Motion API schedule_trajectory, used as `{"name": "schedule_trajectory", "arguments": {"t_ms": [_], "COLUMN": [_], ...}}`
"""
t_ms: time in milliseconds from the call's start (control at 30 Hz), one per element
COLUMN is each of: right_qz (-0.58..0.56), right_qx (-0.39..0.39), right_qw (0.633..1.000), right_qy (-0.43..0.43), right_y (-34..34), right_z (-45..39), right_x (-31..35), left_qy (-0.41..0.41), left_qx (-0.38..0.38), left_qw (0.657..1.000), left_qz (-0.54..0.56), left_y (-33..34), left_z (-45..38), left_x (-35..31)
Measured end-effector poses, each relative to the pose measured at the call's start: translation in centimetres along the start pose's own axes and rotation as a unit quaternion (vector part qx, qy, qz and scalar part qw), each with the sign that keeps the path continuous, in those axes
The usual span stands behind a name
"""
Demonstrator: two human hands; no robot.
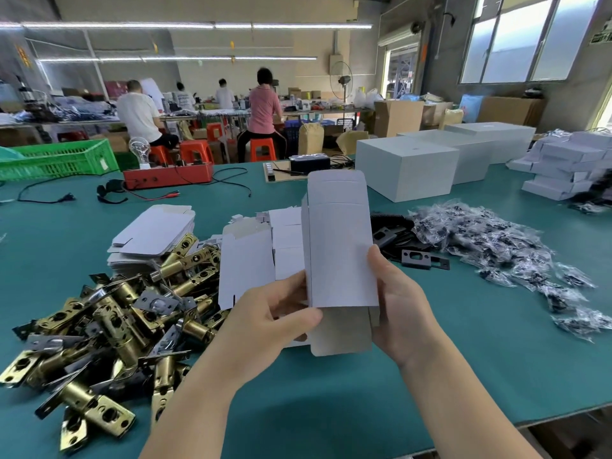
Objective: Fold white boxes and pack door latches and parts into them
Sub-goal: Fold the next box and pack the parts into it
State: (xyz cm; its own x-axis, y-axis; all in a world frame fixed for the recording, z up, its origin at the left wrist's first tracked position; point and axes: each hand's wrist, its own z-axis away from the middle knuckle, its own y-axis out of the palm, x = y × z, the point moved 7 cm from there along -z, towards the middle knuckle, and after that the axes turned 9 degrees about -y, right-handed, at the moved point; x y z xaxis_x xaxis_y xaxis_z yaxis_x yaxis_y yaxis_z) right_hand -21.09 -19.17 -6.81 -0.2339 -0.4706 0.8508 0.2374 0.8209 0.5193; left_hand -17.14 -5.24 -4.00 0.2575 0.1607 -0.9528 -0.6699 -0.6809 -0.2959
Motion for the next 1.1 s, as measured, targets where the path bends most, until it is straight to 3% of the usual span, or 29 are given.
{"name": "schedule_trajectory", "arguments": {"t_ms": [167, 267, 333, 433, 533, 633, 733, 833, 933, 1000, 1100], "right_qz": [0.084, 0.158, 0.201, 0.224, 0.293, 0.35, 0.41, 0.461, 0.442, 0.419, 0.41], "right_qx": [0.004, 0.014, 0.001, -0.022, -0.011, -0.079, -0.136, -0.146, -0.149, -0.158, -0.165], "right_qw": [0.996, 0.984, 0.975, 0.968, 0.948, 0.919, 0.867, 0.827, 0.832, 0.843, 0.844], "right_qy": [-0.041, -0.076, -0.097, -0.114, -0.127, -0.162, -0.247, -0.288, -0.302, -0.3, -0.304], "right_y": [-0.4, -0.4, -0.4, -0.5, -0.5, -1.2, -0.7, 0.4, 1.0, 0.8, 0.5], "right_z": [-0.1, -0.2, -0.2, -0.2, -0.2, -0.4, -0.1, 0.7, 1.2, 1.1, 1.0], "right_x": [0.2, 0.5, 0.4, 0.2, 1.2, 2.6, 4.2, 3.8, 2.6, 2.1, 2.1], "left_qy": [-0.053, -0.099, -0.082, -0.053, -0.066, -0.059, -0.055, -0.037, 0.022, 0.048, 0.061], "left_qx": [0.036, -0.057, -0.125, -0.161, -0.14, -0.091, -0.074, -0.196, -0.318, -0.361, -0.385], "left_qw": [0.997, 0.99, 0.986, 0.983, 0.983, 0.993, 0.996, 0.977, 0.948, 0.929, 0.919], "left_qz": [0.037, 0.081, 0.073, 0.071, 0.098, 0.044, 0.016, 0.069, 0.009, -0.056, -0.063], "left_y": [0.2, -0.6, -1.1, -1.1, -0.9, -0.8, -0.1, -1.1, -2.0, -1.9, -1.6], "left_z": [-0.3, -0.7, -0.7, -0.6, -0.6, -0.8, -1.0, -1.5, -1.5, -1.4, -1.5], "left_x": [0.8, 1.8, 2.3, 2.5, 2.7, 2.7, 1.9, 0.8, -0.8, -1.6, -1.4]}}
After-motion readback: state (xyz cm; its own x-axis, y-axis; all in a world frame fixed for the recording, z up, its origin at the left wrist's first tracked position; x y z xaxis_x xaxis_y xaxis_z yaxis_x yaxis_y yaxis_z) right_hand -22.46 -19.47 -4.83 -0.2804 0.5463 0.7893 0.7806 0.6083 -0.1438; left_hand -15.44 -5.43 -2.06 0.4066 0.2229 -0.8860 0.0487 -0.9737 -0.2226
